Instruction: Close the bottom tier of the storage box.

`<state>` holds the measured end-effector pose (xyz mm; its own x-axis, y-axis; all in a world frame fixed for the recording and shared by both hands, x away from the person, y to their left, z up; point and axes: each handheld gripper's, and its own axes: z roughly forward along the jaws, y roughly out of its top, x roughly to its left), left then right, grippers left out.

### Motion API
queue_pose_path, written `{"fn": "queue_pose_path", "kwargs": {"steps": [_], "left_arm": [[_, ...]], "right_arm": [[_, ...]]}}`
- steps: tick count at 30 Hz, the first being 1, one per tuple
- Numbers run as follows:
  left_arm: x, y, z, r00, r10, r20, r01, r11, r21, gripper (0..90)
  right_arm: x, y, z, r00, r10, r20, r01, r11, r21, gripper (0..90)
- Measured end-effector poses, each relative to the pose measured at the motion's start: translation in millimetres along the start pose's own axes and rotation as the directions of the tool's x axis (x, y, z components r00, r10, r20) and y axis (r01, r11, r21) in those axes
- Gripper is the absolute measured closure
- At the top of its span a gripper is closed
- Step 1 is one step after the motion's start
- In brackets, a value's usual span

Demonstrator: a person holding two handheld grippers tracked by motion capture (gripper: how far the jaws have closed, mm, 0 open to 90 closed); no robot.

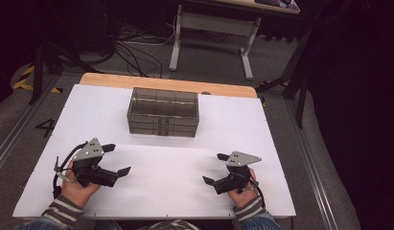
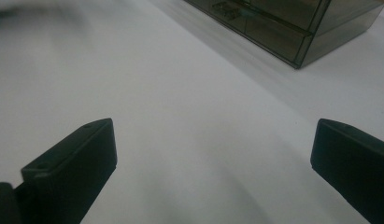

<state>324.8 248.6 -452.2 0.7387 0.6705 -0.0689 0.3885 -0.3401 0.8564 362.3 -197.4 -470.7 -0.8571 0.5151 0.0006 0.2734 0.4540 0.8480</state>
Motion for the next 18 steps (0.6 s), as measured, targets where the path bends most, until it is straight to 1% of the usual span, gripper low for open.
{"fn": "queue_pose_path", "kwargs": {"steps": [1, 3, 4, 6, 8, 9, 10, 12, 14, 16, 18], "left_arm": [[0.8, -1.9, 0.1, 0.9999, -0.006, -0.014, 0.007, 1.0000, 0.005, 2.4], [3.0, -5.1, -1.3, 0.9995, -0.016, -0.027, 0.016, 0.9998, 0.013, 0.0], [3.5, -6.7, -2.3, 0.9995, -0.017, -0.027, 0.017, 0.9998, 0.007, 0.0], [4.3, -10.8, -3.7, 0.9988, -0.022, -0.043, 0.022, 0.9997, -0.005, 0.0], [5.6, -15.6, -4.3, 0.9986, -0.045, -0.027, 0.044, 0.9989, -0.011, 0.0], [6.0, -17.9, -4.3, 0.9981, -0.059, -0.015, 0.059, 0.9982, -0.001, 0.0], [5.4, -19.6, -4.6, 0.9981, -0.061, -0.015, 0.061, 0.9982, 0.004, 0.0], [3.8, -21.7, -5.4, 0.9983, -0.054, -0.023, 0.054, 0.9985, 0.002, 0.0], [4.0, -23.4, -5.8, 0.9986, -0.022, -0.047, 0.022, 0.9997, 0.004, 0.0], [4.4, -24.8, -4.2, 0.9987, -0.032, -0.040, 0.033, 0.9993, 0.018, 0.0], [5.3, -24.6, -3.3, 0.9984, -0.018, -0.053, 0.020, 0.9995, 0.027, 0.0]], "right_arm": [[0.1, 0.0, 0.1, 1.0000, 0.000, 0.000, 0.000, 1.0000, 0.001, 1.1], [0.3, 0.0, 0.1, 1.0000, -0.002, -0.001, 0.002, 1.0000, 0.000, 1.1], [0.3, 0.1, 0.1, 1.0000, -0.002, -0.001, 0.002, 1.0000, 0.000, 1.1], [0.3, 0.0, 0.1, 1.0000, -0.002, -0.001, 0.002, 1.0000, 0.001, 1.1], [0.4, 0.1, 0.1, 1.0000, -0.004, -0.001, 0.004, 1.0000, 0.000, 1.1], [0.3, 0.1, 0.1, 1.0000, -0.005, 0.001, 0.005, 1.0000, 0.001, 1.1], [0.4, 0.1, 0.1, 1.0000, -0.005, 0.001, 0.005, 1.0000, 0.000, 1.1], [0.5, 0.1, 0.0, 1.0000, -0.007, 0.002, 0.007, 1.0000, 0.000, 1.1], [0.5, 0.1, -0.1, 1.0000, -0.007, 0.001, 0.007, 1.0000, -0.001, 1.1], [0.5, 0.2, 0.0, 1.0000, -0.008, 0.002, 0.008, 1.0000, 0.000, 1.1], [0.5, 0.2, 0.1, 1.0000, -0.007, 0.002, 0.007, 1.0000, 0.000, 1.1]]}}
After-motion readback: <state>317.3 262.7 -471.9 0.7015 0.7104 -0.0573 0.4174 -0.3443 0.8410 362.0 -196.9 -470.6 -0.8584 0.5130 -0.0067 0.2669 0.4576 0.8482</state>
